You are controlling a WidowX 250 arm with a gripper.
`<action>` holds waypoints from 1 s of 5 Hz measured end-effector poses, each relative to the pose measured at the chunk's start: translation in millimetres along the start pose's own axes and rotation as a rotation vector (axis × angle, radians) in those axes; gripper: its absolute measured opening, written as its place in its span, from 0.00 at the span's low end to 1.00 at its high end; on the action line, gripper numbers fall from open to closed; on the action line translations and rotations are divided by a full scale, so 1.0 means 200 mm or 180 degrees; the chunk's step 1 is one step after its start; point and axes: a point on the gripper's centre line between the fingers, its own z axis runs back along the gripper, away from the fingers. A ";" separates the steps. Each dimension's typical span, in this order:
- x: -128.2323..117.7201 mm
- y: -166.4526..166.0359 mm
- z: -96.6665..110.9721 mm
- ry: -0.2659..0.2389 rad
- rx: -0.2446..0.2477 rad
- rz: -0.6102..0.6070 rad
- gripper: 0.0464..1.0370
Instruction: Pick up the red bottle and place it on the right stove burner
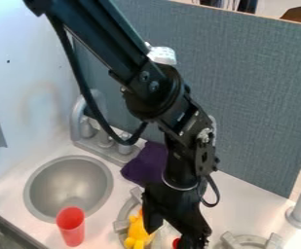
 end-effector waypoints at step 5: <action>0.01 -0.04 -0.07 -0.0012 0.0170 0.0032 0.30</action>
